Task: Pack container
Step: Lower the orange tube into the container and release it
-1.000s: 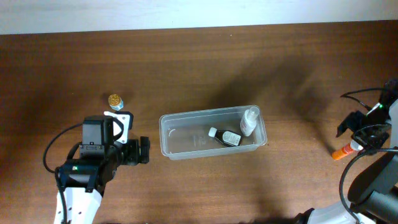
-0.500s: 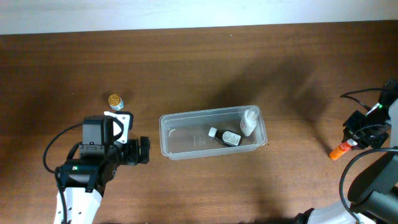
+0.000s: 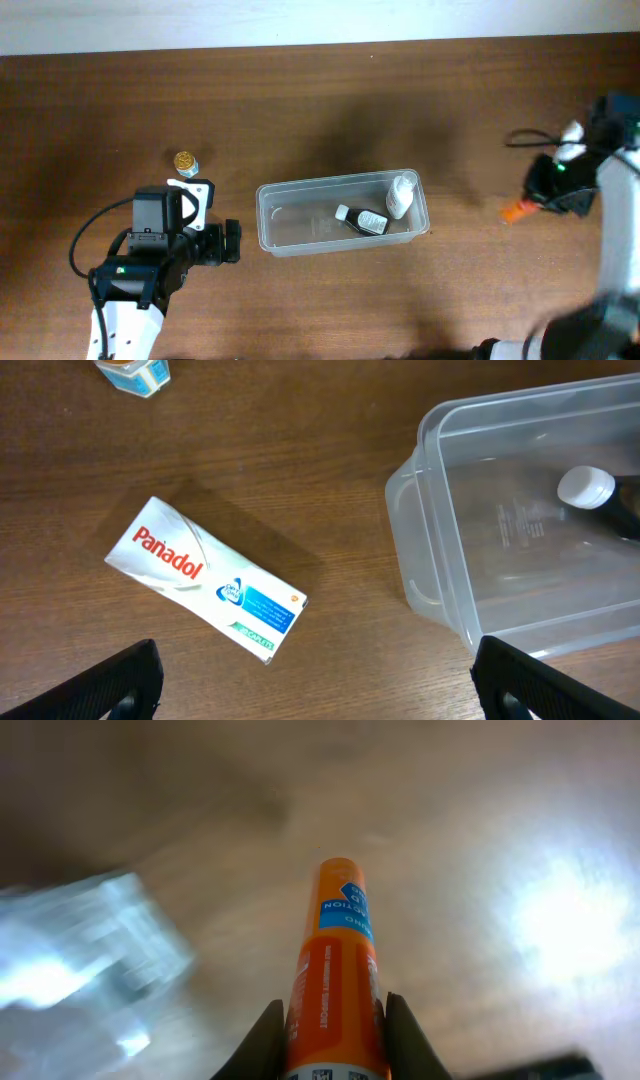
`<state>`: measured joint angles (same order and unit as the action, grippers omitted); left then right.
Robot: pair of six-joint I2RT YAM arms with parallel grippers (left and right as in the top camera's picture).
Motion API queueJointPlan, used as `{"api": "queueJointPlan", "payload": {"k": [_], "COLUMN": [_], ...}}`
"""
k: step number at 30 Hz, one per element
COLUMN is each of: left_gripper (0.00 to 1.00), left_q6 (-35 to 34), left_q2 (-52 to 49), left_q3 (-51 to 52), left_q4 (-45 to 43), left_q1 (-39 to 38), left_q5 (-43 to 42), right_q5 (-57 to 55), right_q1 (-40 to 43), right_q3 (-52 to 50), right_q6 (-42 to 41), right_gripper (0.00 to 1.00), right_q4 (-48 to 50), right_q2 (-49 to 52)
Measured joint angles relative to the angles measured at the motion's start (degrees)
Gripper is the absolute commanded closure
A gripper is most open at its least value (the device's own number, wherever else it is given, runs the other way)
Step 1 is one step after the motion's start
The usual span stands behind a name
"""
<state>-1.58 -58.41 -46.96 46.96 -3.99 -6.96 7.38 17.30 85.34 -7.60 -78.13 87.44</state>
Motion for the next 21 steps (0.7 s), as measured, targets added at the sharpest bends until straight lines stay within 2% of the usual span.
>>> {"api": "queueJointPlan", "payload": {"k": [5, 9, 15, 21], "left_gripper": [0.01, 0.01, 0.0, 0.01], "left_q6": [0.0, 0.0, 0.0, 0.0], "left_q2": [0.0, 0.0, 0.0, 0.0], "left_q3": [0.0, 0.0, 0.0, 0.0], "left_q4": [0.0, 0.0, 0.0, 0.0], "left_q1": [0.0, 0.0, 0.0, 0.0], "left_q5": [0.0, 0.0, 0.0, 0.0], "right_q5": [1.3, 1.4, 1.3, -1.2], "right_q1": [-16.3, -26.8, -33.4, -34.1], "right_q3": [1.9, 1.9, -0.2, -5.4], "right_q6": [0.5, -0.6, -3.0, -5.6], "right_gripper": [0.91, 0.91, 0.91, 0.91], "right_q4": [0.3, 0.4, 0.8, 3.9], "right_q2": [-11.5, -10.7, -5.3, -2.2]}}
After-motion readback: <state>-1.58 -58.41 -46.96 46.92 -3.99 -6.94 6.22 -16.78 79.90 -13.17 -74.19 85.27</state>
